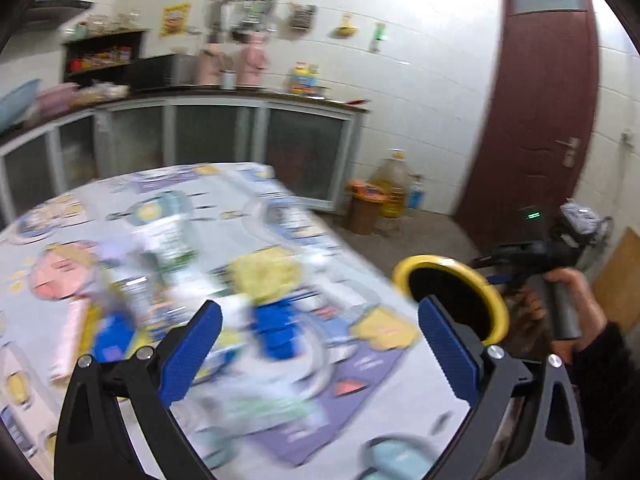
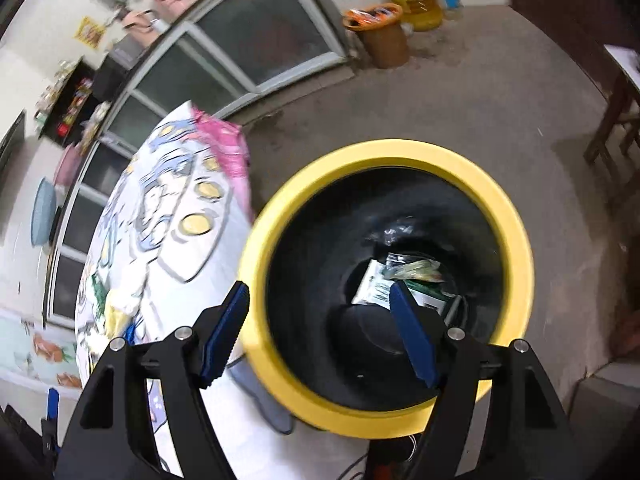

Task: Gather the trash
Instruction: 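Move both tools back over the table, then grasp the red-and-white paper box with the left tool while the right tool grasps the yellow plastic bag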

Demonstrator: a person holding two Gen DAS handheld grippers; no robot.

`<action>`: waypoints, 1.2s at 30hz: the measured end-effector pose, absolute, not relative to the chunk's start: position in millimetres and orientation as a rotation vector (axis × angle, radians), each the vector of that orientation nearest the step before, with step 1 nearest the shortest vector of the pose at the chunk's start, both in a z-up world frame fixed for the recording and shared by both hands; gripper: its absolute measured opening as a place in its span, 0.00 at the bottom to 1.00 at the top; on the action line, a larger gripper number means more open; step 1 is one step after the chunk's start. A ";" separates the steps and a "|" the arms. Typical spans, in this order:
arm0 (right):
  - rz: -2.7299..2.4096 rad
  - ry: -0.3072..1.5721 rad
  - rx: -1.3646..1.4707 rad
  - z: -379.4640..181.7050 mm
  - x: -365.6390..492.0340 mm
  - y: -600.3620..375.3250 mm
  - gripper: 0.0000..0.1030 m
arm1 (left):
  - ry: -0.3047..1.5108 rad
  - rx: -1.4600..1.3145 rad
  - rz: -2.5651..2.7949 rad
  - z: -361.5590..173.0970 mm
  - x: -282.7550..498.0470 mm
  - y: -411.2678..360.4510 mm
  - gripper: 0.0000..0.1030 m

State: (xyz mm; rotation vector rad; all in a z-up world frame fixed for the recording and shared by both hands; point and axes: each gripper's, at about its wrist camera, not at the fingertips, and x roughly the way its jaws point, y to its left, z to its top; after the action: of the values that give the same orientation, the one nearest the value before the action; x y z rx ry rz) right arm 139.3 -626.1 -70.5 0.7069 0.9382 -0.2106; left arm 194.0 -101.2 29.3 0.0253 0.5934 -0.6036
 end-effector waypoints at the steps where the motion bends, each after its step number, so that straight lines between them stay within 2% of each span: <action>1: -0.187 0.926 0.694 -66.6 140.9 -615.2 0.70 | 0.604 0.026 -0.555 23.9 194.8 -82.3 0.92; 9: 0.074 0.841 0.523 -34.6 156.7 -506.5 0.70 | 0.680 -0.029 -0.225 -5.1 204.4 55.0 0.92; 15: 0.239 0.734 0.364 -17.9 147.6 -417.4 0.70 | 0.660 -0.033 -0.112 -7.9 201.9 108.0 0.92; 25: 0.364 0.724 0.146 -35.4 134.0 -322.1 0.66 | 0.718 0.011 -0.206 -19.6 235.3 89.7 0.92; 32: 0.317 0.759 0.093 -39.8 176.6 -318.3 0.66 | 0.736 0.056 -0.237 -20.0 263.6 69.6 0.92; 36: 0.332 0.815 0.160 -44.4 216.4 -330.2 0.66 | 0.757 0.093 -0.247 -23.8 276.2 60.9 0.92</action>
State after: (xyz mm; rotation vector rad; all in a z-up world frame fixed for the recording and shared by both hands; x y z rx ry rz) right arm 216.4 -330.2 -44.4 0.1596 0.8153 0.3318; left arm 276.2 60.9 -23.8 0.0935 0.7573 -0.2471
